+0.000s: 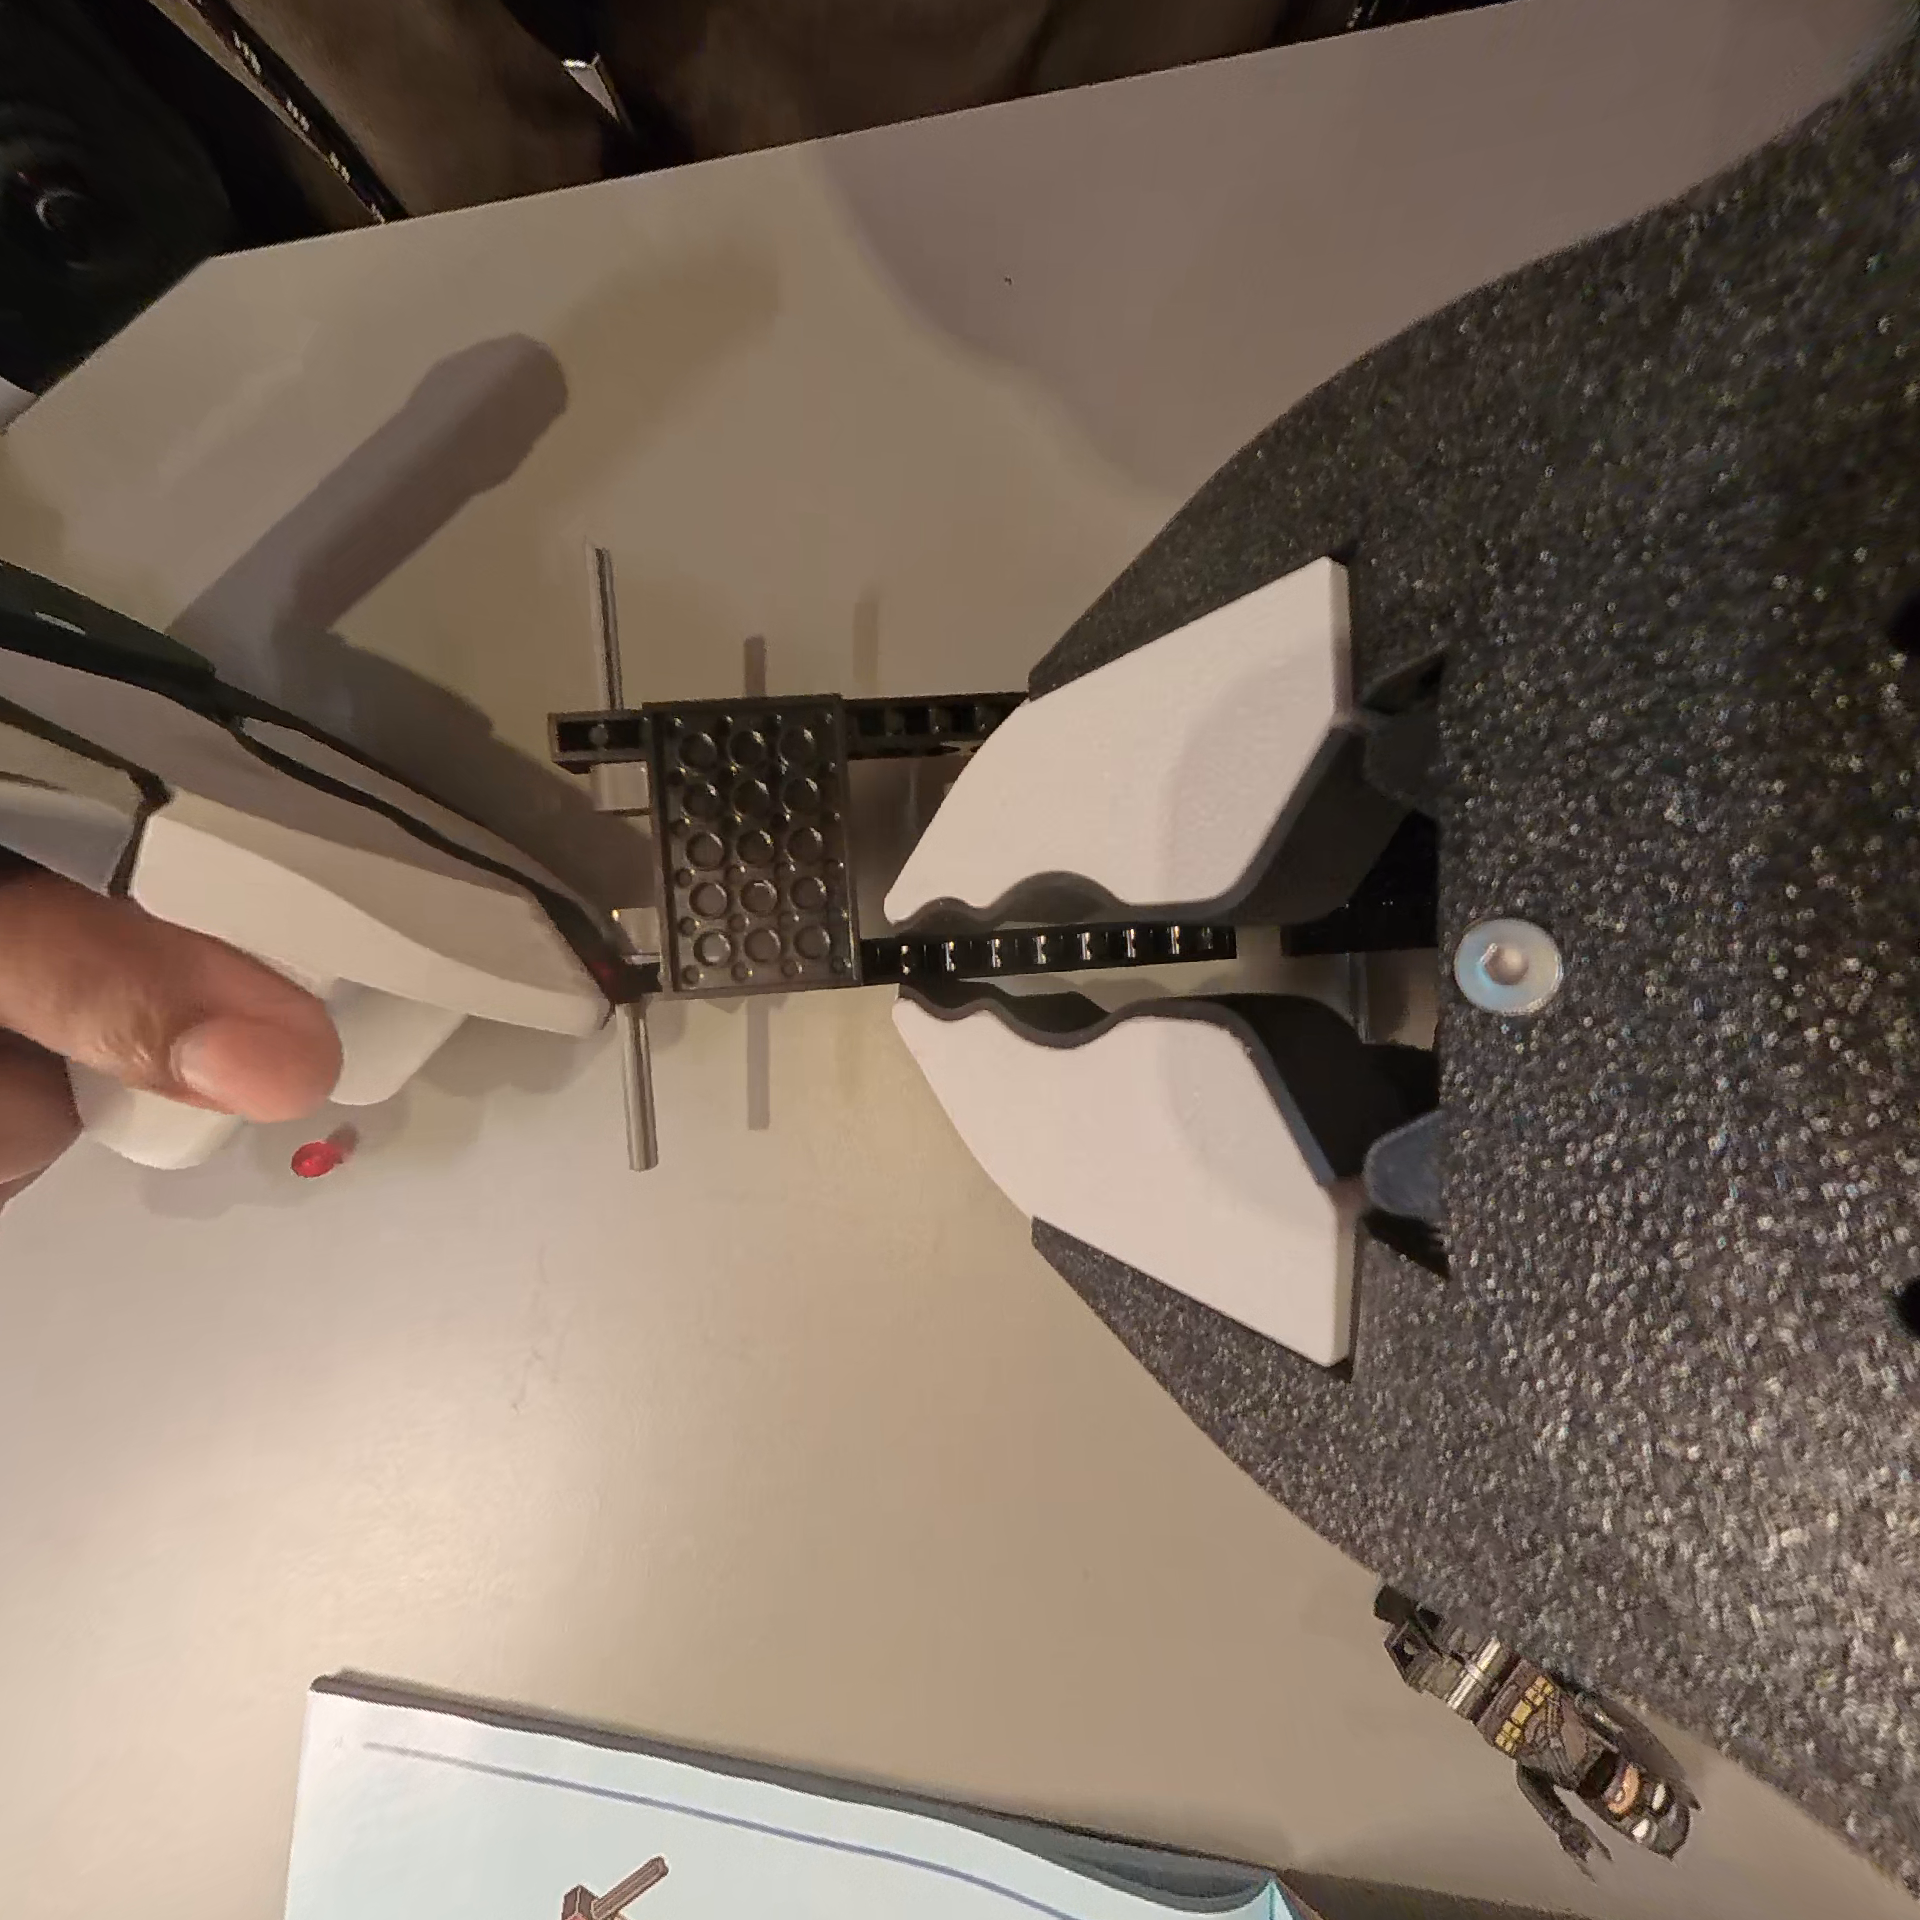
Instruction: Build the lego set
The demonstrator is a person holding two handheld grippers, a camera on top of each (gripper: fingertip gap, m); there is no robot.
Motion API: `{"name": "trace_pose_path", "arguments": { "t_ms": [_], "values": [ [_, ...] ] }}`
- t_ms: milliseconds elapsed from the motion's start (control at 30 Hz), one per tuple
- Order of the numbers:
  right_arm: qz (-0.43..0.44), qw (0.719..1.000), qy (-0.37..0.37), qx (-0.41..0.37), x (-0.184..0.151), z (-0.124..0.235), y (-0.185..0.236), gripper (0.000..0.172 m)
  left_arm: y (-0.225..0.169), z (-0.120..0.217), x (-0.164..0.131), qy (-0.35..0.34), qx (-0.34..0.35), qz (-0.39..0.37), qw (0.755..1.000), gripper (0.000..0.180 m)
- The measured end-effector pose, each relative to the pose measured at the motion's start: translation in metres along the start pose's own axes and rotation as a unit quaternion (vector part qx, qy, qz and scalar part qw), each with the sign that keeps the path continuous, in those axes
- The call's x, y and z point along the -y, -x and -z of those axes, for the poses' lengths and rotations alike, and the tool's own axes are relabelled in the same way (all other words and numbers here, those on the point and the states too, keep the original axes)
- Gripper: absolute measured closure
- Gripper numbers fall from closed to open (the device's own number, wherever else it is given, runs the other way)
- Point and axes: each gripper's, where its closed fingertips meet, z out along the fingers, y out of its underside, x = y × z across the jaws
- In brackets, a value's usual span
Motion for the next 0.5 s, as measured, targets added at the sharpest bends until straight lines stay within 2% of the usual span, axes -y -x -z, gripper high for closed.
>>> {"name": "trace_pose_path", "arguments": {
  "t_ms": [333,500],
  "values": [
    [-0.033,0.999,0.001,0.021,-0.0002,0.0032,-0.0016,0.157,-0.0003,0.0004,0.0021,-0.007,0.001,-0.008,1.0,0.173],
    [-0.012,1.0,0.004,0.02,0.0001,0.0038,-0.0005,0.157,-0.001,-0.0005,0.0014,-0.007,-0.004,-0.003,1.0,0.173]
  ]
}}
